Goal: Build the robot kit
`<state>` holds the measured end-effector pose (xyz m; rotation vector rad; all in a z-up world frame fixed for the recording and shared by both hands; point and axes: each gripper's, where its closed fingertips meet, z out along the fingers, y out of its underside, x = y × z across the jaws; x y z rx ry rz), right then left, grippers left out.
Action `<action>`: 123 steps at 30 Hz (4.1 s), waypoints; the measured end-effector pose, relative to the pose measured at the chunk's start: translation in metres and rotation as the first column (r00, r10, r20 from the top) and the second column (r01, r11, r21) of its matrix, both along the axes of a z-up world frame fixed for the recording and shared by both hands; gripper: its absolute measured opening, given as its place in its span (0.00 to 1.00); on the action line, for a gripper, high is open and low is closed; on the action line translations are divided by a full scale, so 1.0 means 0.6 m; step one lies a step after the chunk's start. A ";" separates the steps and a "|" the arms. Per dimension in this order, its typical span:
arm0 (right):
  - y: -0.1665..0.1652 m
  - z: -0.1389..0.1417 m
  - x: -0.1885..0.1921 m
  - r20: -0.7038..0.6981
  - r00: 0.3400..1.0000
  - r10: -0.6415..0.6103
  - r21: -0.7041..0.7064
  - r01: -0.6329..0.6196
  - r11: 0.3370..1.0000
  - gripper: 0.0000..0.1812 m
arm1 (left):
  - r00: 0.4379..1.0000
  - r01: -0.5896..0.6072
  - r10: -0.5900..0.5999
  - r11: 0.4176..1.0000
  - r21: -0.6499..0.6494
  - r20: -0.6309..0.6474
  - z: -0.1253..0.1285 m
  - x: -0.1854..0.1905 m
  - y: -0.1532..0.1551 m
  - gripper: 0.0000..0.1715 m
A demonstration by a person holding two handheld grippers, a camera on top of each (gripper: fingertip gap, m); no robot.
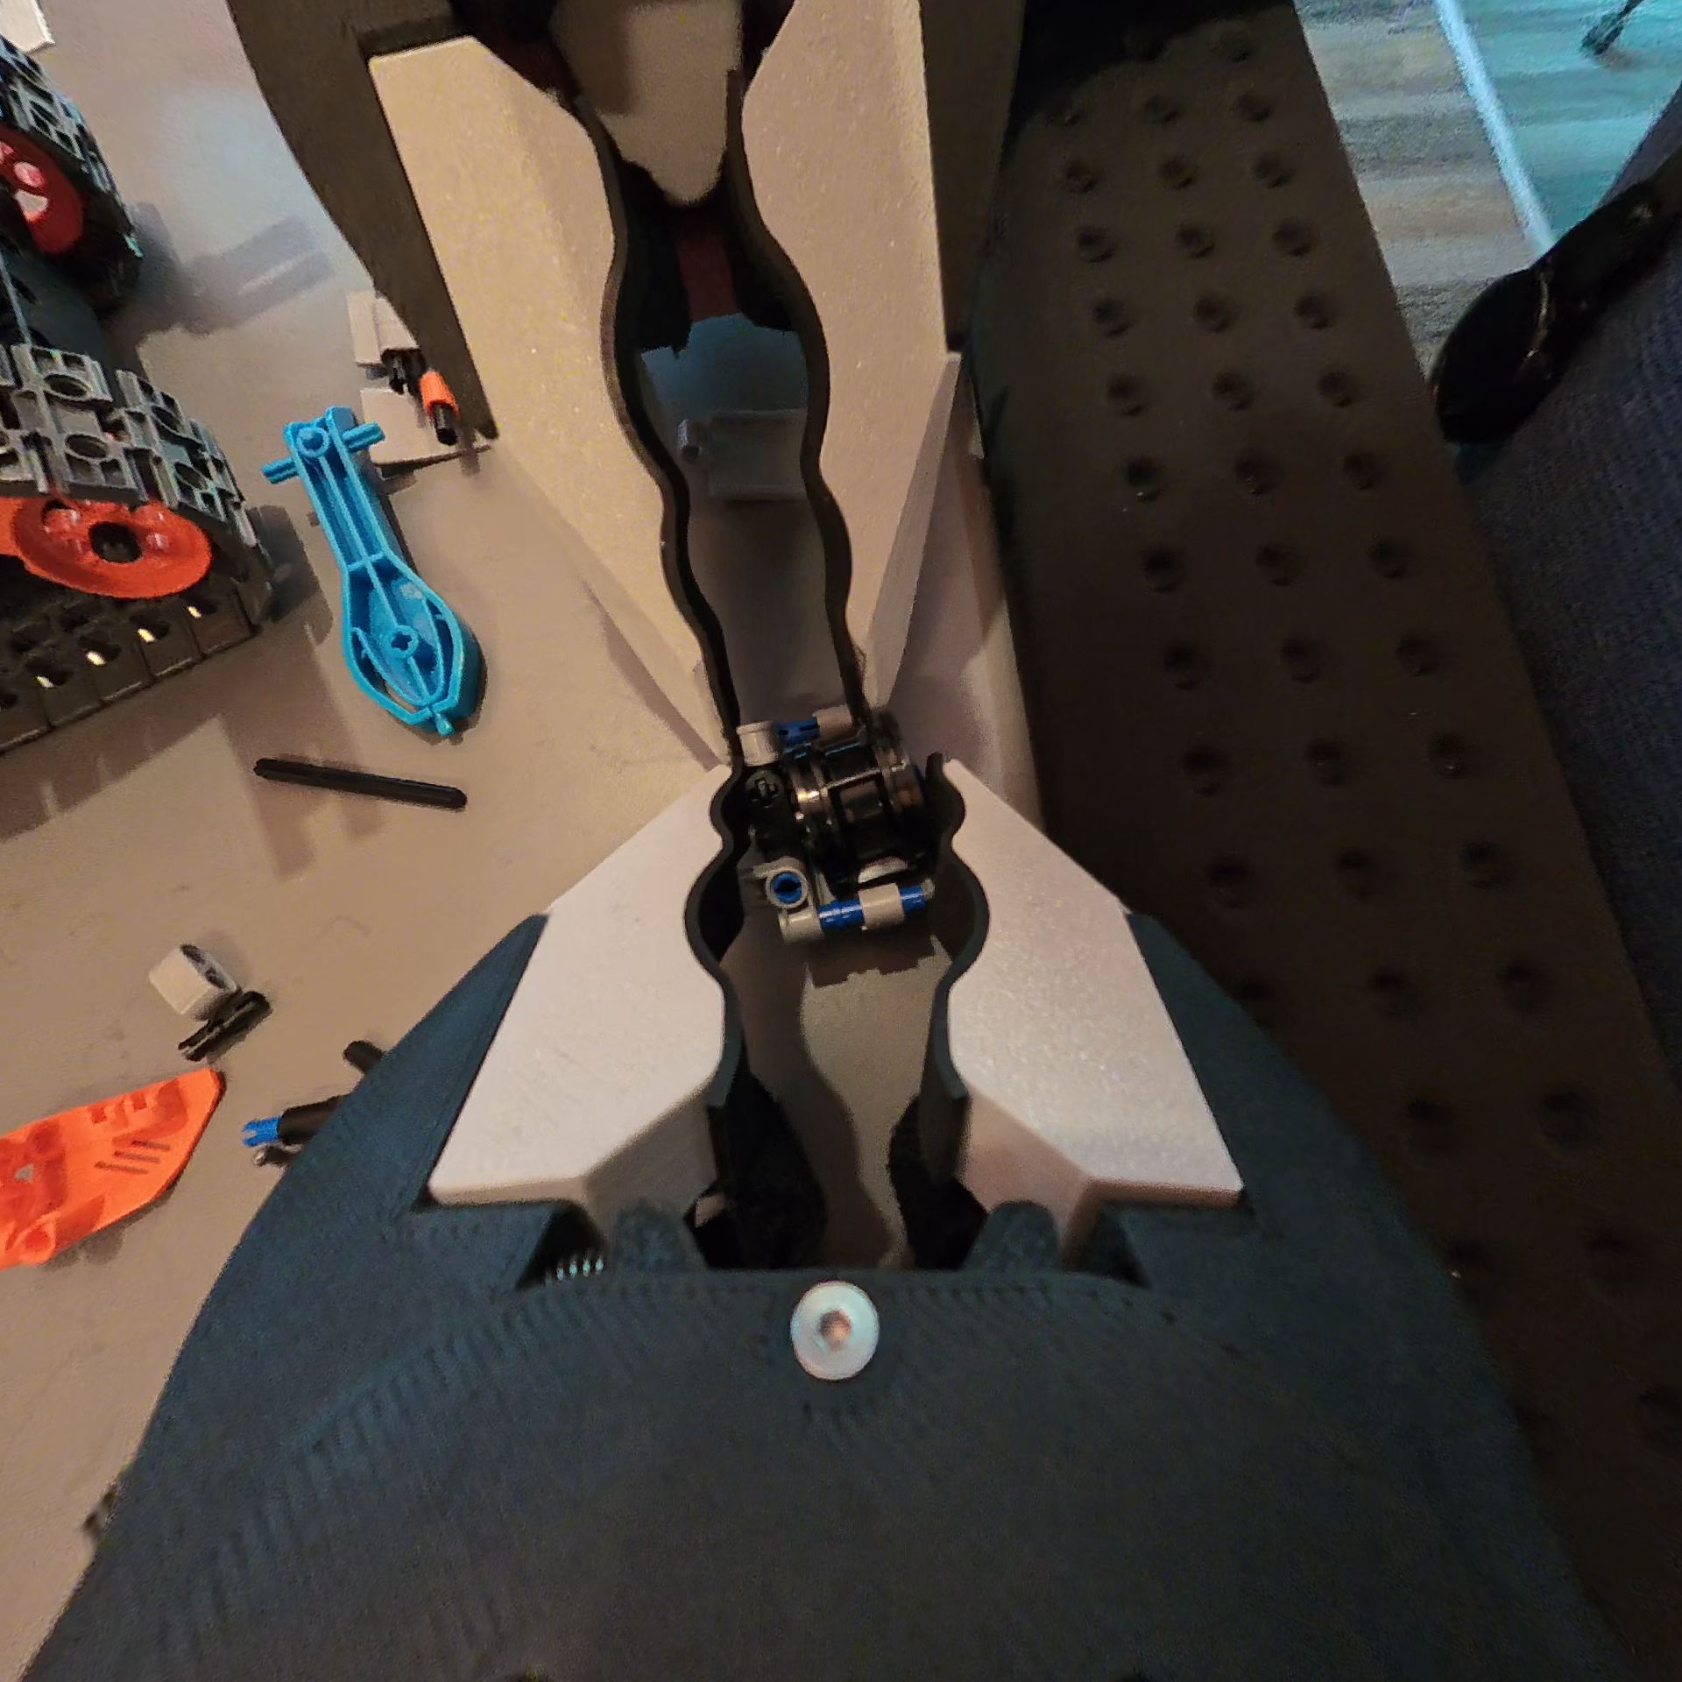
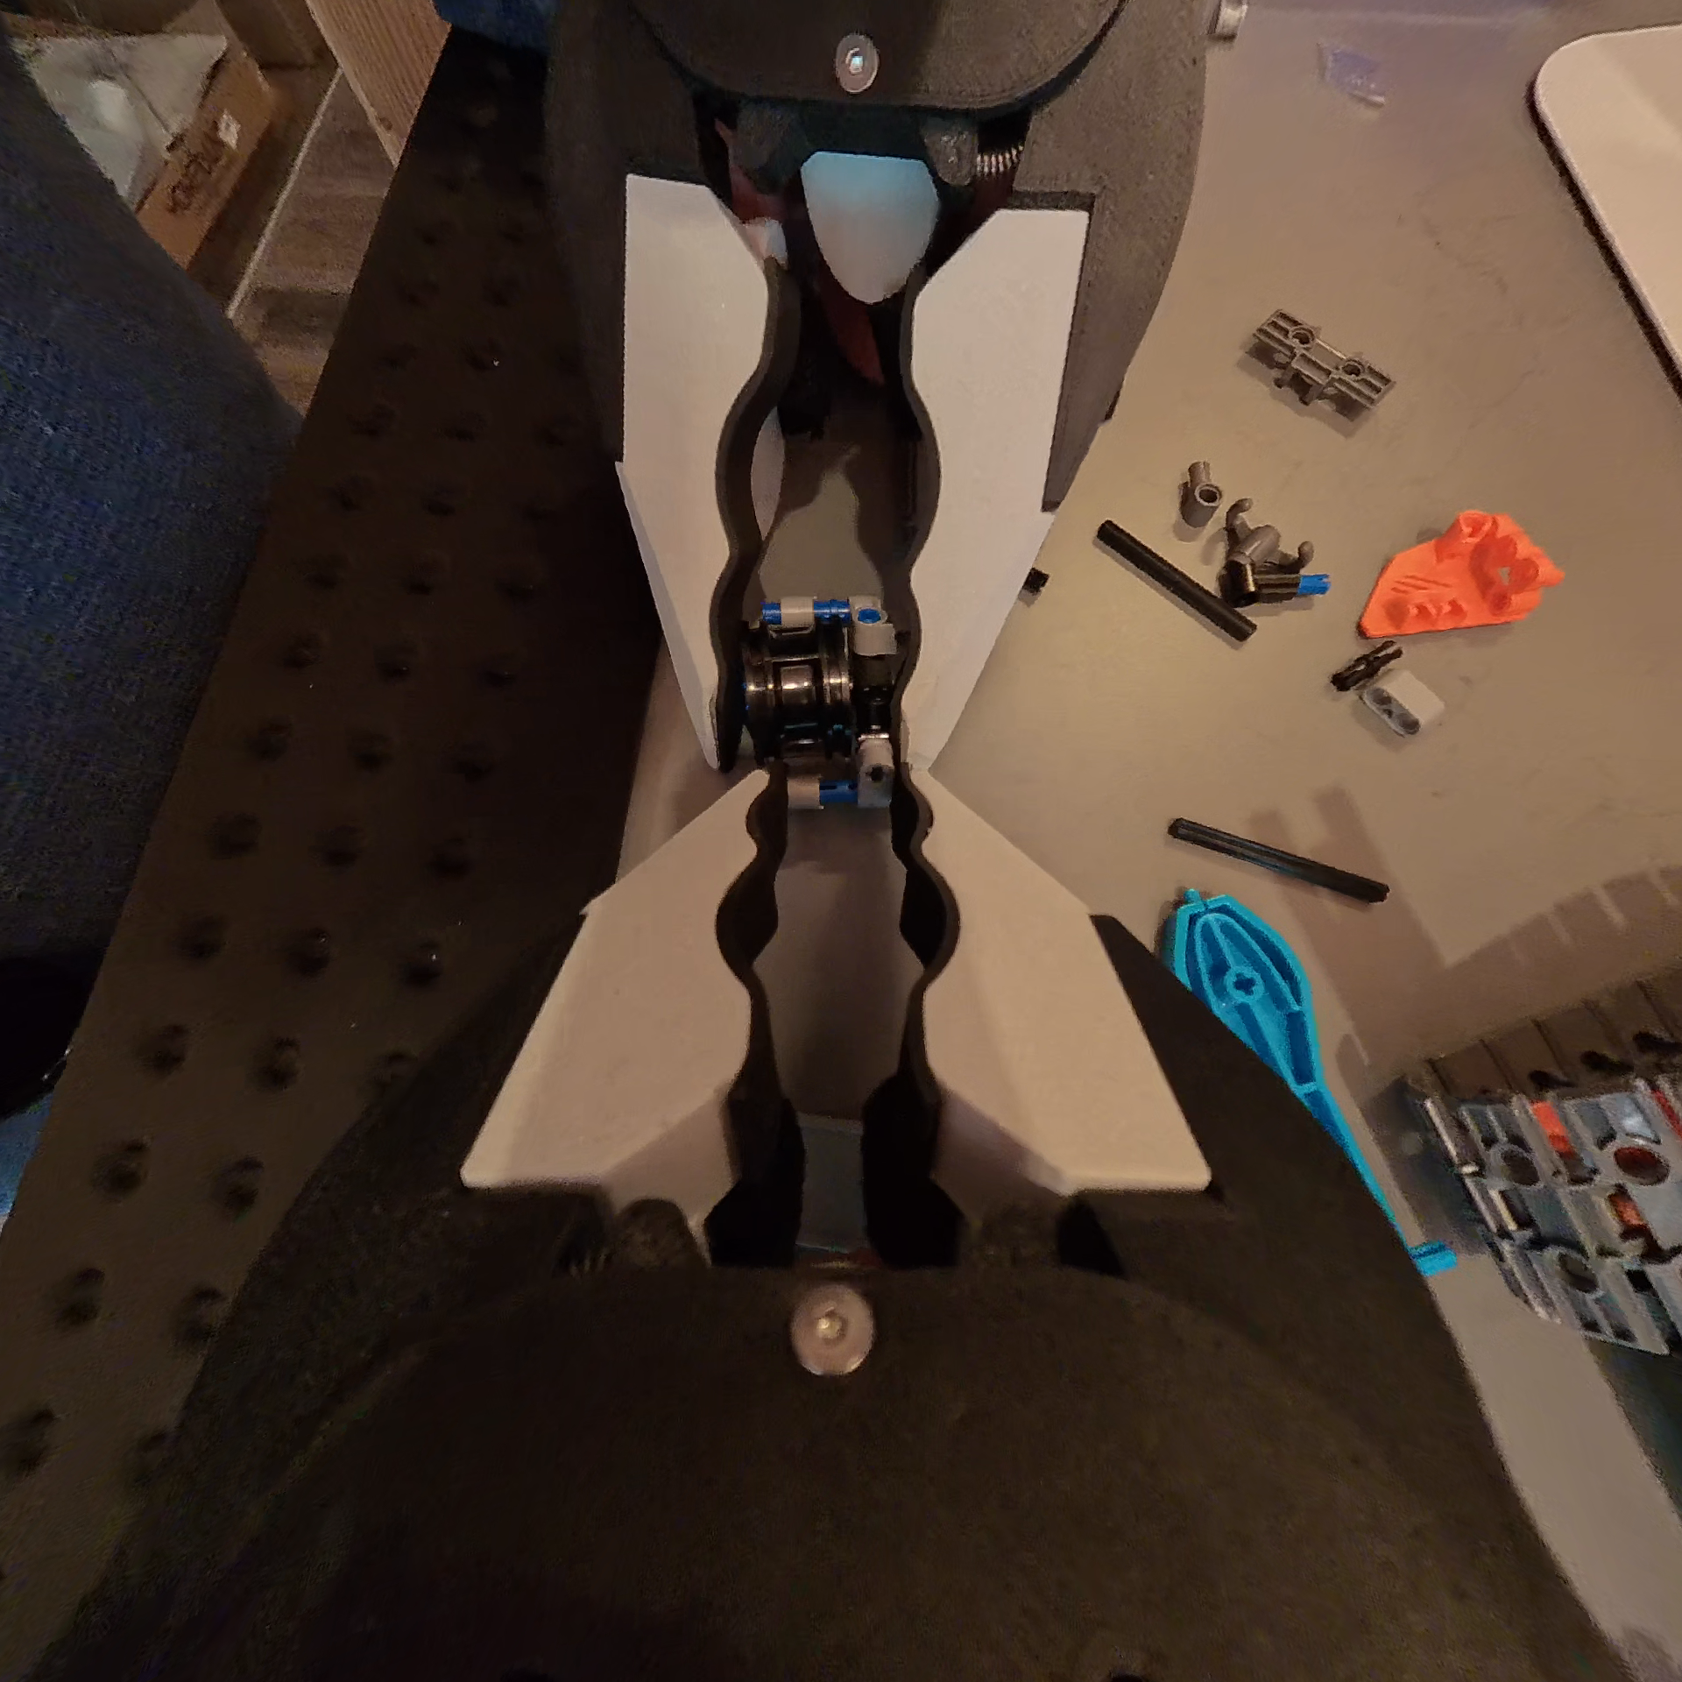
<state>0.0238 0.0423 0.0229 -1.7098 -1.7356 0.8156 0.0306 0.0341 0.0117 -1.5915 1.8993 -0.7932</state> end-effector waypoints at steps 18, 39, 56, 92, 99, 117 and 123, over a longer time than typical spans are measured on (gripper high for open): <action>0.007 -0.001 0.003 0.011 1.000 -0.027 0.083 0.026 0.996 0.12 | 0.981 -0.195 0.192 0.950 0.244 0.038 0.033 -0.026 0.013 0.27; -0.007 -0.005 -0.002 0.032 0.999 0.016 0.069 -0.018 0.997 0.11 | 0.996 -0.083 0.073 0.970 0.228 0.053 0.042 -0.001 -0.023 0.11; -0.009 0.009 -0.005 -0.012 1.000 0.021 0.076 -0.020 0.997 0.11 | 0.994 -0.096 0.081 0.971 0.219 0.075 0.041 -0.029 -0.018 0.12; -0.011 0.011 -0.004 -0.050 0.998 0.039 0.030 -0.038 0.999 0.08 | 0.986 -0.165 0.165 0.983 0.074 0.006 0.012 -0.064 -0.007 0.22; -0.012 0.010 -0.002 -0.051 0.998 0.043 0.024 -0.042 0.999 0.08 | 0.994 -0.113 0.111 0.988 0.101 0.023 0.018 -0.058 -0.008 0.15; -0.025 0.009 -0.002 -0.051 0.995 0.084 0.008 -0.083 0.996 0.08 | 0.994 0.072 -0.061 0.989 0.126 -0.089 0.017 -0.061 -0.022 0.10; -0.029 0.008 -0.004 -0.044 0.995 0.088 0.007 -0.088 0.996 0.06 | 0.995 0.031 -0.016 0.988 0.152 -0.102 0.006 -0.060 -0.024 0.02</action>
